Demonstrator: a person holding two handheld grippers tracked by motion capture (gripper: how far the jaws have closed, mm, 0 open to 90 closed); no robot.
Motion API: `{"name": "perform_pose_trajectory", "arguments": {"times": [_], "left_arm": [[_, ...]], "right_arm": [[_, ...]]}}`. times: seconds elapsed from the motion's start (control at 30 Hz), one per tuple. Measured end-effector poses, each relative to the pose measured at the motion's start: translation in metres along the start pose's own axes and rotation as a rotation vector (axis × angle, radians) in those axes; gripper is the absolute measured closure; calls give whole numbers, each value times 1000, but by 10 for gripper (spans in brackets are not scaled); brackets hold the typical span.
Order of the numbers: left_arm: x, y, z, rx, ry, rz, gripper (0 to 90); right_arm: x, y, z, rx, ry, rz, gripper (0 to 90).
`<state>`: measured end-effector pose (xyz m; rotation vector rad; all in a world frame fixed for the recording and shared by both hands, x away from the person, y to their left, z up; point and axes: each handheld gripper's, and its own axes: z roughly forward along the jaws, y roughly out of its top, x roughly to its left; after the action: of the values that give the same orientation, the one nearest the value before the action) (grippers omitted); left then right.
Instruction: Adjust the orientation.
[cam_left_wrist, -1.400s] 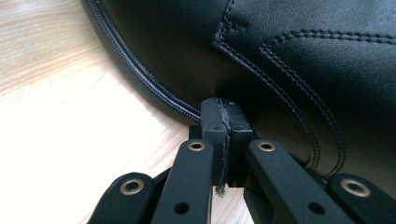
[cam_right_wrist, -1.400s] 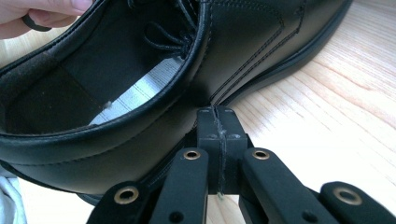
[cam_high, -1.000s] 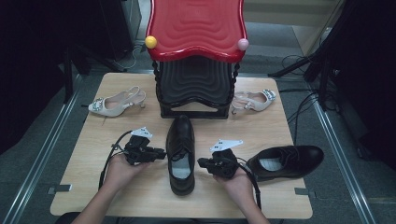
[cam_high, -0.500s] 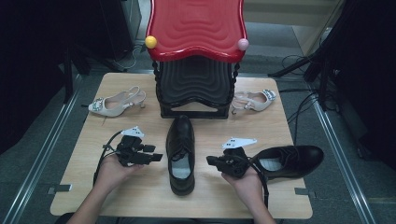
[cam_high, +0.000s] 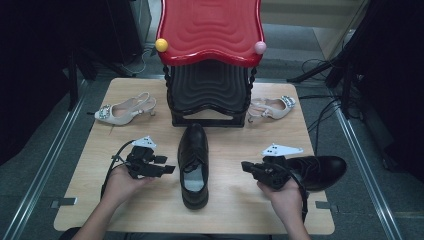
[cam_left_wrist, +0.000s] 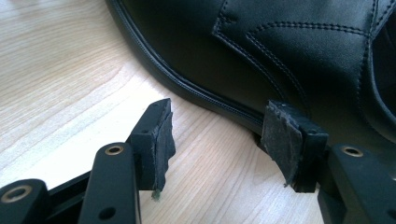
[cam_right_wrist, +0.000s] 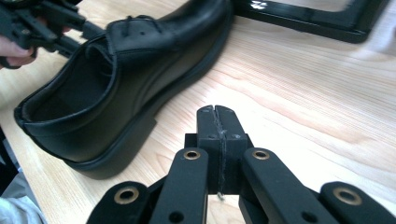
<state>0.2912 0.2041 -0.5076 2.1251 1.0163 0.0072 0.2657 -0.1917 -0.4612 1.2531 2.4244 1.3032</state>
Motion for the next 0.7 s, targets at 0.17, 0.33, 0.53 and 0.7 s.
{"name": "perform_pose_trajectory", "arguments": {"times": [0.17,0.33,0.53,0.7], "left_arm": [[0,2,1,8,-8,2,431],[1,5,1,3,-9,3,438],[4,9,3,-3,-11,6,444],[5,11,4,-7,-14,5,449]], "right_arm": [[-8,-2,-12,11,-36,19,900],[-16,-7,-25,21,-86,33,900],[-25,-12,-44,25,-134,54,900],[-32,-19,-63,13,-178,77,900]]}}
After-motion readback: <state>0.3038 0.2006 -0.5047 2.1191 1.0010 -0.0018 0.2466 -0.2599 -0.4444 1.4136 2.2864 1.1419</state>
